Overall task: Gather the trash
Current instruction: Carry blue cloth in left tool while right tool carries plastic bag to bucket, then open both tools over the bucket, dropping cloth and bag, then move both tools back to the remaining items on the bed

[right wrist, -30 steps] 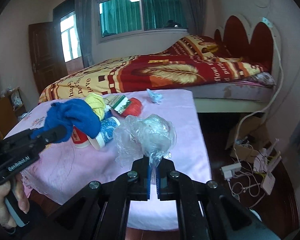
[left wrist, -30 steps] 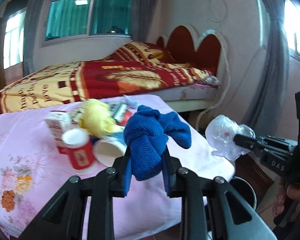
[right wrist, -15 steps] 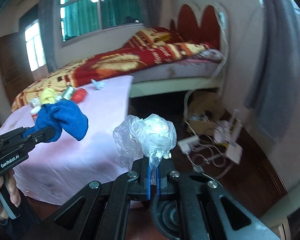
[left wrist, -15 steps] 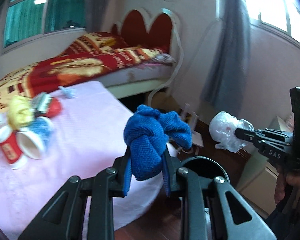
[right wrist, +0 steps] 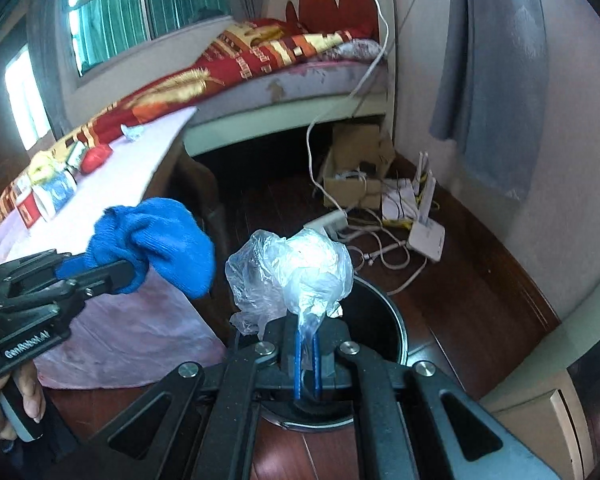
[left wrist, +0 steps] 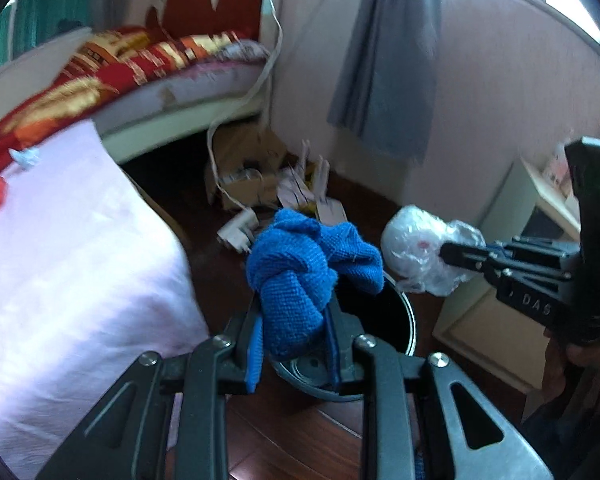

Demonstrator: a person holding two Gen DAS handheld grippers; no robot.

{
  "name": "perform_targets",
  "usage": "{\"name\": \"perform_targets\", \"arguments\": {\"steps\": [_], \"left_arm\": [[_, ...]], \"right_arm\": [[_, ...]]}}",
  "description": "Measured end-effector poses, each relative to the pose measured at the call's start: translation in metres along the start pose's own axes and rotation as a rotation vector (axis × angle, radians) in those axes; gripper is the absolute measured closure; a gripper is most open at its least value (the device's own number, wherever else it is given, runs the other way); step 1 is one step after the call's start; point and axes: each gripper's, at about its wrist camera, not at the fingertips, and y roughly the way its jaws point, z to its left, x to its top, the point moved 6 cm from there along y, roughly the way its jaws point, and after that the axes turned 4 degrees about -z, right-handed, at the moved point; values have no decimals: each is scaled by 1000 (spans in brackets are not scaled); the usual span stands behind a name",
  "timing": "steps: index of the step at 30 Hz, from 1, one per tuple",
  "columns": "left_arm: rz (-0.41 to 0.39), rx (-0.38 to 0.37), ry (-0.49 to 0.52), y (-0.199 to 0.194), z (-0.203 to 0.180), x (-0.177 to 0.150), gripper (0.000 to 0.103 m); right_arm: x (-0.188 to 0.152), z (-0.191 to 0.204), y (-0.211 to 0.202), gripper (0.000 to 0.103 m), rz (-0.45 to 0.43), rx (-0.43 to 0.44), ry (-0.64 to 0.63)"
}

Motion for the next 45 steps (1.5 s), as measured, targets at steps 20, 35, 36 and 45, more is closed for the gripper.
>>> {"name": "perform_targets", "arguments": {"steps": [20,35,36,45], "left_arm": [[203,-7,-47,75,-13,-47,7],[116,109,-54,44,8,-37,0],[110,114,-51,41,8,-36,0],[50,138,-47,15,9,-20,0]], "right_arm": [[-68,-49,98,9,286,-86,24],[-51,-37,64,0,202,-115,38],[-50,-35,61,0,196,-111,39],[-35,-21,33,0,143,-90,36]]}}
